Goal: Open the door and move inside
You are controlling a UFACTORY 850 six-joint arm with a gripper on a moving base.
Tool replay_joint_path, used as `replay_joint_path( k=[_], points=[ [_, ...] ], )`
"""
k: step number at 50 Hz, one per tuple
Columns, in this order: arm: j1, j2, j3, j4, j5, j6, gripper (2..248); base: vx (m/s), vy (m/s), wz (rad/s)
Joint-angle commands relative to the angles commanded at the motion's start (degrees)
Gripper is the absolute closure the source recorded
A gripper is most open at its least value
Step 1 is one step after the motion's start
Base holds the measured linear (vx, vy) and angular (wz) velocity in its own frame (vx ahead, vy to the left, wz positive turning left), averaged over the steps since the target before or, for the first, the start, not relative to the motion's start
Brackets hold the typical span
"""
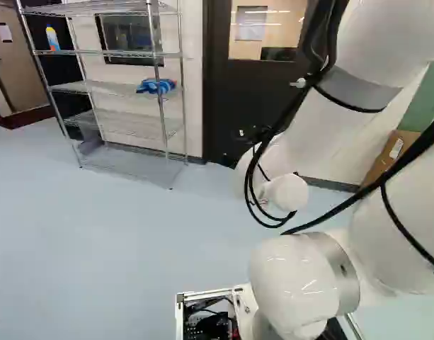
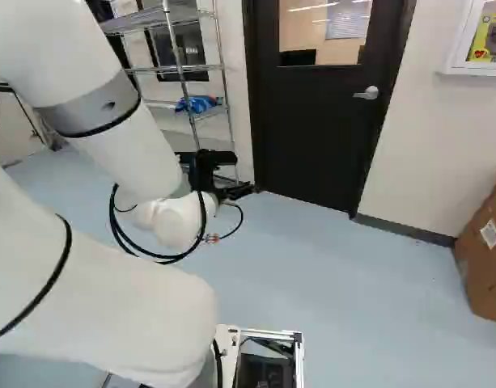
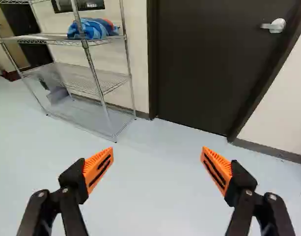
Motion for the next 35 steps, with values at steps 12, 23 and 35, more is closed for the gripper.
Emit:
replay_joint_path(
  k=[12, 23, 35],
  points=[
    [0.0, 0.0, 0.0, 0.0, 0.0, 0.0, 3, 0.000, 0.000, 0.000],
    [0.0, 0.0, 0.0, 0.0, 0.0, 0.0, 3, 0.004, 0.011, 0.058],
    [0.0, 0.0, 0.0, 0.0, 0.0, 0.0, 3, 0.065, 0.010, 0.067]
  ],
)
